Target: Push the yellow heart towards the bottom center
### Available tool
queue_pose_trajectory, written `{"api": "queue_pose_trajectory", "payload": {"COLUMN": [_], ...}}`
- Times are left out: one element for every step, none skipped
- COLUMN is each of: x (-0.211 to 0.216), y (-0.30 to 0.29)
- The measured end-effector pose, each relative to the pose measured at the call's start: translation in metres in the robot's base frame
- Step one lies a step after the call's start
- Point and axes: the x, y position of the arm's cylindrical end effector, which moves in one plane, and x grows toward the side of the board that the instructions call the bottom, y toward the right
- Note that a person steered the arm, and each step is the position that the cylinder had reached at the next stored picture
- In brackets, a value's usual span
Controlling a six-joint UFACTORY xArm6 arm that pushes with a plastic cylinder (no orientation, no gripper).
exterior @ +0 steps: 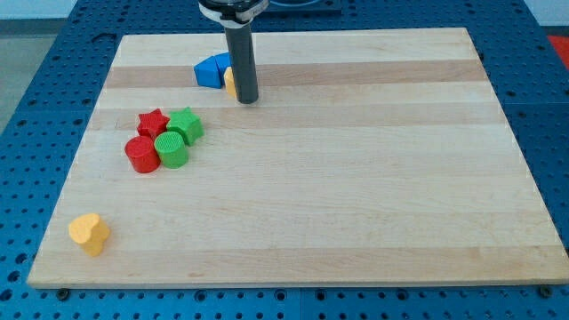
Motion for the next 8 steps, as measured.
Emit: {"api": "queue_pose_trajectory", "payload": {"x": [0.025, 0.086, 0.172, 0.245, 0.271, 0.271, 0.271, 0.271], "y": [0.066, 0.127, 0.101, 0.023, -0.021, -0.021, -0.051, -0.126]}}
